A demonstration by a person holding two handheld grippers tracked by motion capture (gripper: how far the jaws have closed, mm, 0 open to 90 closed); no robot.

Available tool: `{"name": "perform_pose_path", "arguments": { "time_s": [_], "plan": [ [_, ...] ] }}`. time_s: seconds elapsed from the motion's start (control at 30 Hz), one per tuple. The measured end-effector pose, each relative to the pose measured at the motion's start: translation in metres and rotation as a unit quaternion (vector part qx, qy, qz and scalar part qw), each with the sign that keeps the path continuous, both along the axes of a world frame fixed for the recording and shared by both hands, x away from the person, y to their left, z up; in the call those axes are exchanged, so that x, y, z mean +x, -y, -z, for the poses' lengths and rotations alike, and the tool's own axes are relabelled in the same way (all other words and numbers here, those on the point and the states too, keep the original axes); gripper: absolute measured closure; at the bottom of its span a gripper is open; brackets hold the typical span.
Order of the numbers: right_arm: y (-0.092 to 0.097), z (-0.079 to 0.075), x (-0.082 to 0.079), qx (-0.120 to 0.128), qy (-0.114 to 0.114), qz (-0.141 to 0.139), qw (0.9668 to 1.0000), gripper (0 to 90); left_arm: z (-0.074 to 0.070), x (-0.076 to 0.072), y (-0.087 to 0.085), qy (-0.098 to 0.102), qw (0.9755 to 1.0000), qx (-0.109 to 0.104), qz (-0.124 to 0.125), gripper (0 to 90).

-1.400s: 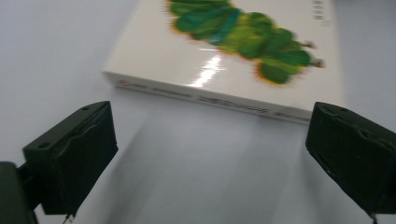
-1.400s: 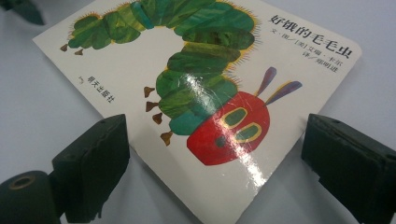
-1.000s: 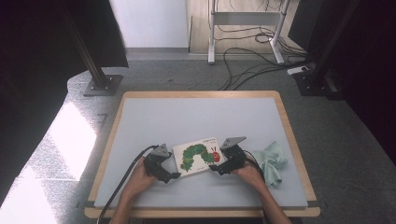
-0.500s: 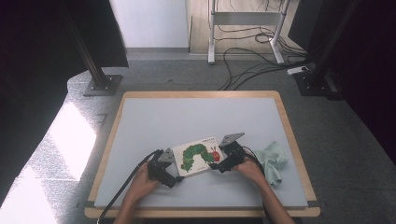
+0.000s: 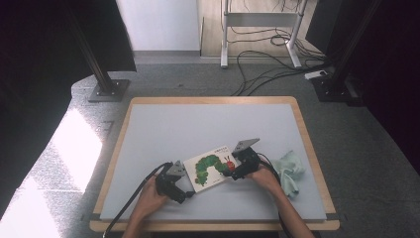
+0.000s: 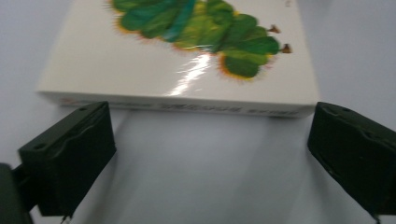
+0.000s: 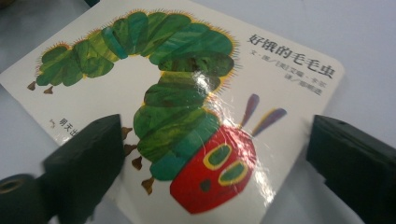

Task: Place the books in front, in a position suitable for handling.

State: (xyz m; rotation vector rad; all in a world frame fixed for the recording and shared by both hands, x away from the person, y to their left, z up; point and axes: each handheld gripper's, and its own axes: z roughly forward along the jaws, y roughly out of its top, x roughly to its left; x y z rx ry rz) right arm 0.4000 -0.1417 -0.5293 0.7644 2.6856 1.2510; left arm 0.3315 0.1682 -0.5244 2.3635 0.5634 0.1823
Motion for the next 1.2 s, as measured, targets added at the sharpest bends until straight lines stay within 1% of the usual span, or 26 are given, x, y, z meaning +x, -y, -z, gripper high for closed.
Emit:
{"name": "perform_pose_path", "arguments": {
  "time_s": [0.03,0.07,0.1,0.13,0.2,0.23,0.33,0.47,0.57,0.63,0.7,0.83,0.9,0.97,1.07,1.1,1.2],
  "plan": [
    [0.001,-0.001,-0.002,0.000,0.000,0.006,1.0000,10.4,-0.001,0.002,-0.004,0.003,1.0000,-0.005,-0.006,1.4],
    [0.003,-0.003,-0.004,-0.003,0.001,0.013,0.9999,12.2,-0.001,0.003,-0.006,0.002,0.9999,-0.011,-0.007,1.8],
    [0.004,-0.005,-0.006,-0.009,0.003,0.019,0.9998,11.3,-0.001,0.003,-0.006,0.002,0.9999,-0.011,-0.007,2.2],
    [0.005,-0.009,-0.011,-0.017,0.005,0.031,0.9994,10.1,0.001,0.007,-0.010,-0.002,0.9998,-0.019,-0.012,2.7],
    [0.008,-0.014,-0.016,-0.019,0.006,0.033,0.9993,8.9,0.003,0.008,-0.009,-0.005,0.9998,-0.011,-0.013,2.9],
    [0.011,-0.018,-0.020,-0.023,0.010,0.038,0.9990,7.9,0.003,0.008,-0.008,-0.001,0.9999,-0.011,-0.013,2.9],
    [0.019,-0.029,-0.029,-0.034,0.019,0.043,0.9983,7.7,0.003,0.006,-0.005,0.010,0.9999,0.001,-0.009,3.2],
    [0.037,-0.043,-0.041,-0.048,0.032,0.064,0.9963,8.2,0.003,0.004,-0.003,0.013,0.9999,-0.004,0.004,6.2],
    [0.053,-0.050,-0.048,-0.059,0.037,0.081,0.9942,8.0,0.003,0.003,-0.001,0.011,0.9998,-0.005,0.016,6.9],
    [0.064,-0.052,-0.052,-0.070,0.043,0.092,0.9924,7.0,0.003,0.002,0.001,0.012,0.9998,-0.002,0.017,6.1],
    [0.074,-0.053,-0.054,-0.074,0.046,0.103,0.9909,5.7,0.004,0.002,0.003,0.011,0.9998,-0.003,0.015,5.1],
    [0.098,-0.054,-0.058,-0.079,0.050,0.133,0.9866,2.8,0.004,0.001,0.006,0.013,0.9998,0.002,0.015,3.7],
    [0.107,-0.053,-0.059,-0.083,0.045,0.145,0.9849,1.4,0.004,0.000,0.008,0.013,0.9998,0.002,0.012,2.7],
    [0.115,-0.052,-0.060,-0.093,0.043,0.156,0.9825,0.3,0.004,0.000,0.009,0.011,0.9999,0.004,0.011,2.1],
    [0.122,-0.044,-0.060,-0.116,0.031,0.167,0.9787,0.0,0.004,0.000,0.009,0.009,0.9999,0.004,0.009,1.6],
    [0.123,-0.040,-0.060,-0.124,0.023,0.167,0.9778,0.0,0.004,0.000,0.009,0.009,0.9999,0.004,0.010,1.6],
    [0.124,-0.026,-0.059,-0.135,0.004,0.171,0.9760,0.0,0.004,0.000,0.009,0.009,0.9999,0.004,0.010,1.5]
  ]
}}
